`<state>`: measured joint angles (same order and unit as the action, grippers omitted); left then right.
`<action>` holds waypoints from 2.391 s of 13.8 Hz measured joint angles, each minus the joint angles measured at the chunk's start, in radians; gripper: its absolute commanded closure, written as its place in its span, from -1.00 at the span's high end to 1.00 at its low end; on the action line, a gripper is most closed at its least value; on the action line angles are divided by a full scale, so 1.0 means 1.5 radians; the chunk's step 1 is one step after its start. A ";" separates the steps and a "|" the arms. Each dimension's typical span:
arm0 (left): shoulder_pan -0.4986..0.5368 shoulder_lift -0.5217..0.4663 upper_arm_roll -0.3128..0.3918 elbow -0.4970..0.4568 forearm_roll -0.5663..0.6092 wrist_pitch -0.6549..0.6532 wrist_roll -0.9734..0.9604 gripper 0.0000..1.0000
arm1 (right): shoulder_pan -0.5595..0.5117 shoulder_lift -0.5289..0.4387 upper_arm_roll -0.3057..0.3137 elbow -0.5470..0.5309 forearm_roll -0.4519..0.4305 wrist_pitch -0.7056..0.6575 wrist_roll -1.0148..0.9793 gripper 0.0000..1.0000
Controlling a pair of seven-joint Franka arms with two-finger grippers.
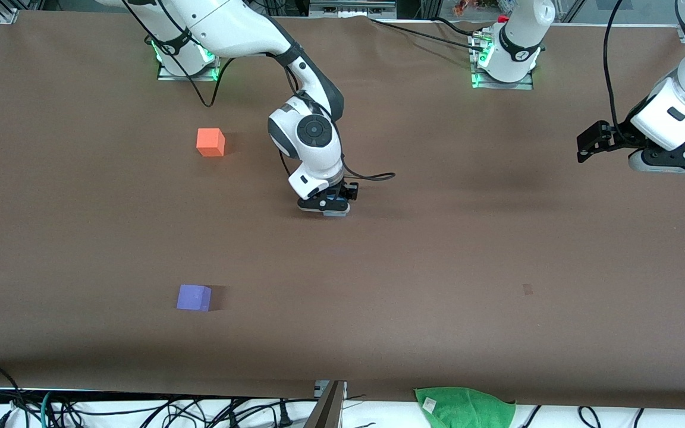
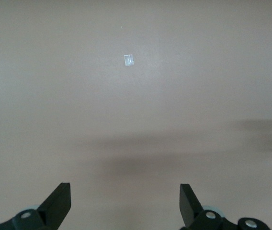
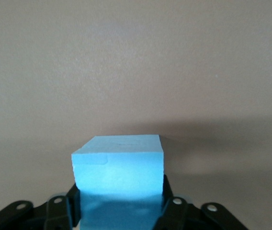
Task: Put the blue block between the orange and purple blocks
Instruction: 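Carry the blue cube with the right gripper toward the orange cube, then lower the blue cube between the orange and purple cubes with the right gripper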
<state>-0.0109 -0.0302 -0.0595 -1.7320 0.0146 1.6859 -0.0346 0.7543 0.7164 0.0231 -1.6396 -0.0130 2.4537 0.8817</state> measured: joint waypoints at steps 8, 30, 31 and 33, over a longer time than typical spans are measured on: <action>0.000 0.000 0.000 0.000 0.000 -0.002 0.000 1.00 | -0.152 -0.168 -0.029 -0.018 -0.001 -0.272 -0.273 -0.84; 0.001 0.000 0.003 -0.001 0.000 -0.011 0.000 1.00 | -0.231 -0.218 -0.124 -0.361 0.050 0.061 -0.464 -0.57; 0.001 0.000 0.003 -0.001 0.000 -0.011 0.000 1.00 | -0.231 -0.218 -0.124 -0.361 0.050 0.062 -0.464 -0.50; 0.001 0.000 0.003 -0.001 0.000 -0.011 0.000 1.00 | -0.231 -0.217 -0.124 -0.362 0.050 0.064 -0.464 -0.43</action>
<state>-0.0089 -0.0301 -0.0545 -1.7333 0.0146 1.6688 -0.0345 0.4083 0.3901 -0.1623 -2.1832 0.0619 2.5501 0.1855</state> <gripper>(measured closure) 0.000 0.396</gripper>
